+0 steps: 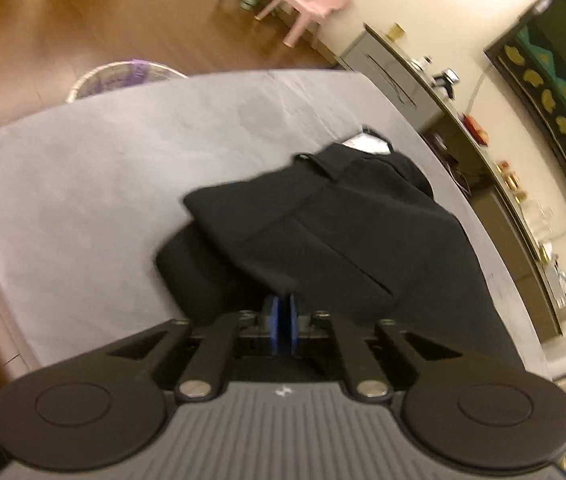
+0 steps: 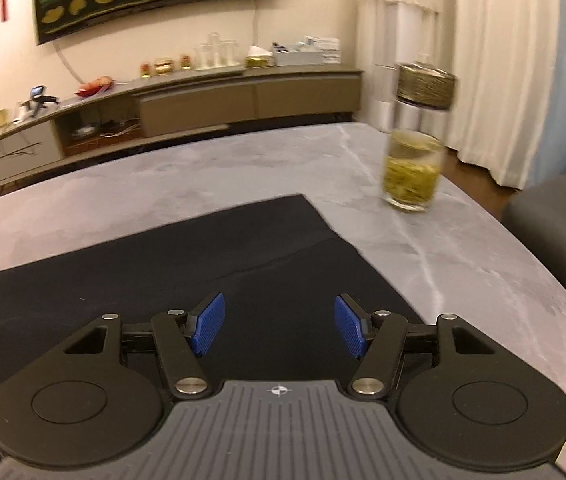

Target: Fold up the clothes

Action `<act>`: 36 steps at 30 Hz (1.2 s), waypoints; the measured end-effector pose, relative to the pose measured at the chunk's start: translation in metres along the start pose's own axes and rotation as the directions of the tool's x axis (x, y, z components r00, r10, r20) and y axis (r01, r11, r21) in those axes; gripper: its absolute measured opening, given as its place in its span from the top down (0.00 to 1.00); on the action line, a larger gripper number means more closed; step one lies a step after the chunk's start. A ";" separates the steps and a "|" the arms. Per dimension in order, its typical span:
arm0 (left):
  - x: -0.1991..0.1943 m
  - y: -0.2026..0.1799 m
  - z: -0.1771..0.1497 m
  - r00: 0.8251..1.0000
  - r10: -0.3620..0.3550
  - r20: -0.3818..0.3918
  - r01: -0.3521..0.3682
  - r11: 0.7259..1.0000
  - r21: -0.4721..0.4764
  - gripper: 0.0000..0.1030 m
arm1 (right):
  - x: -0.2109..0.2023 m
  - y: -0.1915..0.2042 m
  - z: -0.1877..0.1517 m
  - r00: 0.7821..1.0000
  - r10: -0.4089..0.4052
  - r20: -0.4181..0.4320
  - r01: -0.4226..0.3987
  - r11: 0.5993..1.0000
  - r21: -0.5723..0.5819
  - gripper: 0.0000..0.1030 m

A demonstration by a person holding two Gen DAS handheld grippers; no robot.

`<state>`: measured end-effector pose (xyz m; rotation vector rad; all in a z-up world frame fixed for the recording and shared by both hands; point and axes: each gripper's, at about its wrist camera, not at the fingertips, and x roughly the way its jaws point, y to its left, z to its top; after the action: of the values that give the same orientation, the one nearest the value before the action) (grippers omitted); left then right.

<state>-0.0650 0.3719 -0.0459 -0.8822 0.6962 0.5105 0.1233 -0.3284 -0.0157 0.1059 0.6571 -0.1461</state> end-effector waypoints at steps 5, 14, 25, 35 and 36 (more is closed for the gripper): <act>0.002 -0.009 -0.002 1.000 0.007 0.025 -0.007 1.000 -0.008 0.61 | -0.016 0.032 -0.008 0.997 0.034 0.063 -0.027 0.993 -0.114 0.28; -0.014 -0.031 0.002 0.988 -0.111 0.108 0.097 0.986 0.134 1.00 | -0.054 0.133 -0.040 0.951 0.298 0.086 -0.237 0.876 -0.421 0.27; -0.011 0.017 -0.014 0.998 0.063 0.020 -0.064 0.997 0.044 0.99 | -0.051 0.199 -0.079 0.911 0.394 -0.120 -0.391 0.737 -0.551 0.27; 0.073 -0.051 0.034 0.998 0.036 0.058 -0.047 0.979 0.199 0.99 | -0.007 0.155 -0.051 0.977 0.195 -0.083 -0.212 0.903 -0.375 0.27; 0.068 -0.051 0.034 0.997 0.026 0.075 -0.038 0.986 0.162 0.99 | -0.006 0.149 -0.050 0.980 0.182 -0.081 -0.199 0.912 -0.359 0.27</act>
<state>0.0258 0.3803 -0.0536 -0.6961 0.6767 0.5043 0.1137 -0.1736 -0.0431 -0.1877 0.7057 0.1700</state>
